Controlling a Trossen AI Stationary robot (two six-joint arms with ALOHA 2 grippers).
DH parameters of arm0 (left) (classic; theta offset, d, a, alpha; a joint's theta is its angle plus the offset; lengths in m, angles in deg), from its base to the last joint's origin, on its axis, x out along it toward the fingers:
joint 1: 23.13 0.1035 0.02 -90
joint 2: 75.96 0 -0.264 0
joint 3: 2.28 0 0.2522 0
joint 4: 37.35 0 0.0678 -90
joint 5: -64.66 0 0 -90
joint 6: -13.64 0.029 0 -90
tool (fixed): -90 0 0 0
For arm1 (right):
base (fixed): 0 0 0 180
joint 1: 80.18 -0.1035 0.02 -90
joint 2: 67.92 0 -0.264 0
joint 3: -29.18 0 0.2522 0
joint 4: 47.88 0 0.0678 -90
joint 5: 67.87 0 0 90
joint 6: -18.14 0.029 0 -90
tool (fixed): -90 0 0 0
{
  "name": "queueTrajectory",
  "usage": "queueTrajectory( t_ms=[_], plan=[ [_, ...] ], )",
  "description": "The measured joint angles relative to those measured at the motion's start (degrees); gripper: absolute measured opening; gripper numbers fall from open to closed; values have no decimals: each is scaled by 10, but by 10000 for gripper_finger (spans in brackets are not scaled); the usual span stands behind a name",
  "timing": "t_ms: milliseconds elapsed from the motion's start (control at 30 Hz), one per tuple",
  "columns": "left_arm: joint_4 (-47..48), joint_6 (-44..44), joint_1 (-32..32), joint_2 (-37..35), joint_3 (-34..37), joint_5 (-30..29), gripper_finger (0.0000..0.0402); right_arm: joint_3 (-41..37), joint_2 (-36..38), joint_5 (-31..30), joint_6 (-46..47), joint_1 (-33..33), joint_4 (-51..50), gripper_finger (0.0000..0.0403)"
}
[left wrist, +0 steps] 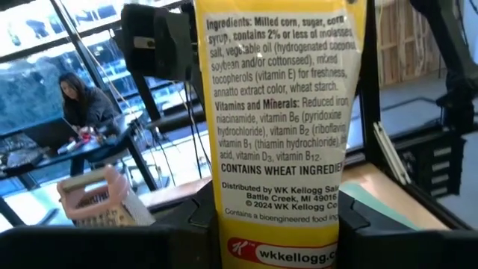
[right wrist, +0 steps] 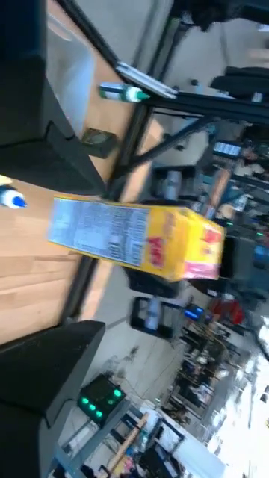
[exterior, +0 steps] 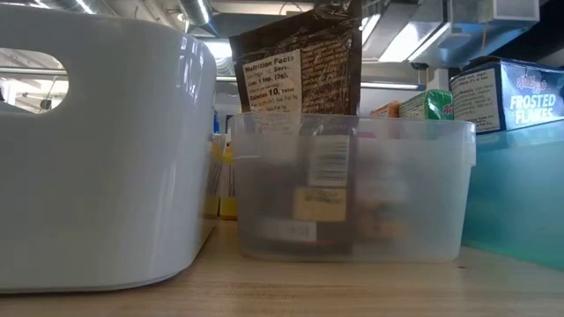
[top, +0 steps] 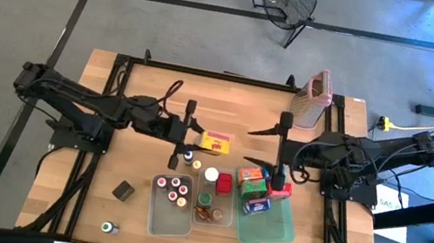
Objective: Pick & Place Kitchen Items
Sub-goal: Put the yellow cereal box into the blue bin
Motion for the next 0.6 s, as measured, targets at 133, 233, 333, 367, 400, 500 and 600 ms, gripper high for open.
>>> queueTrajectory(
  t_ms=[133, 233, 333, 367, 400, 500, 600],
  plan=[
    [-21, 7, 0, 12, 0, 0, 122, 0, -12, 0, 0, 3, 29, 291],
    [-30, 8, 0, 18, 0, 0, 126, 0, -21, 0, -4, 4, 57, 291],
    [-25, 9, 1, 20, 0, 0, 127, 0, -36, 0, -19, 6, 77, 291],
    [-27, 10, 1, 20, 0, 0, 126, 0, -40, 0, -22, 7, 81, 291],
    [-29, 12, 1, 20, 0, 0, 125, 0, -44, 0, -23, 9, 87, 291],
    [-25, 14, 1, 20, 0, 0, 122, 0, -56, 0, -26, 12, 105, 291],
    [-24, 16, 0, 20, 0, 3, 123, 0, -65, 1, -38, 11, 116, 291]
  ],
)
